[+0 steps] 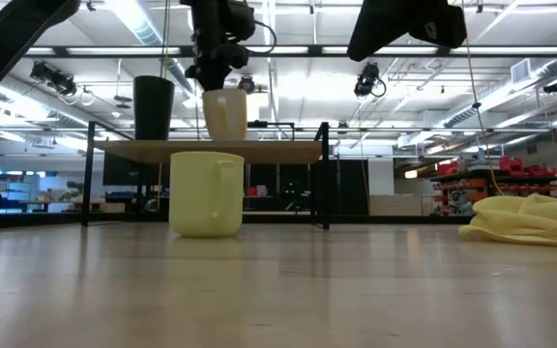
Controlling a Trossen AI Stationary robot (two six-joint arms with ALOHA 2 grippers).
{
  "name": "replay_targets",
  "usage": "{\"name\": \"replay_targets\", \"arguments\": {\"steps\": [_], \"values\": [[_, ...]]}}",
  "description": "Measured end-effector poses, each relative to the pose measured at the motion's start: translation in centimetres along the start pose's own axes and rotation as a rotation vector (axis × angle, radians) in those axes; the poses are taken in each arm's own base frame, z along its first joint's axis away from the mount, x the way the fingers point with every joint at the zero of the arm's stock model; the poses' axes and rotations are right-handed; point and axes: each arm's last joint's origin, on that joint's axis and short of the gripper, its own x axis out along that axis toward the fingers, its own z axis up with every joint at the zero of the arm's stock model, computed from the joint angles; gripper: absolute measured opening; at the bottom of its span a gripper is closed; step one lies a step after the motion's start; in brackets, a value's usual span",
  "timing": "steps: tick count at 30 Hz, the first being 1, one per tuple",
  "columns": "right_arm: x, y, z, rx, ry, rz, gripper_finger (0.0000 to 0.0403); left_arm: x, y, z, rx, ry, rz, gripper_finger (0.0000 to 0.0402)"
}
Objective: Stack small to large cups/mugs on shelf
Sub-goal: Put the orange mug on the shelf
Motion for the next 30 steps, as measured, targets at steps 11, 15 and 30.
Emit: {"name": "replay_targets", "arguments": {"steps": [11,15,30], "values": [[0.0,0.0,0.0,0.0,0.0,0.0,0.0003,0.13,0.68,-0.03,-0.042,0.005,0.021,0.0018],[0.0,0.0,0.0,0.0,0.0,0.0,0.0003,0.13,0.64,-0.03,-0.042,0.004,0.018,0.0018],[0.0,0.0,0.0,-0.016,0.0,0.0,0.0003,0.12,0.44,-0.01,-0.07,0.002,-0.027,0.0018]]}}
